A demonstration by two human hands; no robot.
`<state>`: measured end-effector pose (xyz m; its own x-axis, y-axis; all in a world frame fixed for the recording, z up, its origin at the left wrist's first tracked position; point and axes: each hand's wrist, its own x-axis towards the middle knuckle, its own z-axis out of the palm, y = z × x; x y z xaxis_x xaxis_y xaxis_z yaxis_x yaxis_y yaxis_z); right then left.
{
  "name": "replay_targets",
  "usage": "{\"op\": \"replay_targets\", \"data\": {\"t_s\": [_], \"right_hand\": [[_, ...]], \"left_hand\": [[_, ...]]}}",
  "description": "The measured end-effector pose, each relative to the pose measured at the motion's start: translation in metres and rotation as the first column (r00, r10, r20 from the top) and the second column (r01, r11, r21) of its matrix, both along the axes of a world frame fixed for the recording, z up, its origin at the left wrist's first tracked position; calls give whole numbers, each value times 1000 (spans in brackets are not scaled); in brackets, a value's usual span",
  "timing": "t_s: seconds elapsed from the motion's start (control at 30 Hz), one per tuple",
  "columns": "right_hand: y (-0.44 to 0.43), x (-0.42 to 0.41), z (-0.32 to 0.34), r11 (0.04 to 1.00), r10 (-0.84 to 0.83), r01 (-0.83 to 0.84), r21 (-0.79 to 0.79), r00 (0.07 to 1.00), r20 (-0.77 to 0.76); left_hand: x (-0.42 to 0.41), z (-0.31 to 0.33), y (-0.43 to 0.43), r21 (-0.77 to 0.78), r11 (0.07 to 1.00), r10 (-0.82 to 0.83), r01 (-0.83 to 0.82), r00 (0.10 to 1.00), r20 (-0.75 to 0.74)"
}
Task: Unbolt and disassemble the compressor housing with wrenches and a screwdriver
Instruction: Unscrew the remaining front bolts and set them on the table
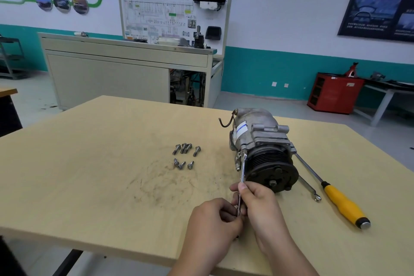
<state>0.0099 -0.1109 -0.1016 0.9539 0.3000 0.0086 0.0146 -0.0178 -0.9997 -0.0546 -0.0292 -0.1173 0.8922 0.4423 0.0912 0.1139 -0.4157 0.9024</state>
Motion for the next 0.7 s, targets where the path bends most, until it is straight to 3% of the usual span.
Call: {"op": "replay_targets", "data": {"t_s": [0.5,0.7], "right_hand": [[-2,1,5,1000,0,1,23,1000,-29],[-4,2,9,999,-5,6,54,1000,-16]], "left_hand": [[-1,7,-2,16,1000,-12,12,1000,-28],[-2,9,-3,-115,992,-56,55,998,-11]]}}
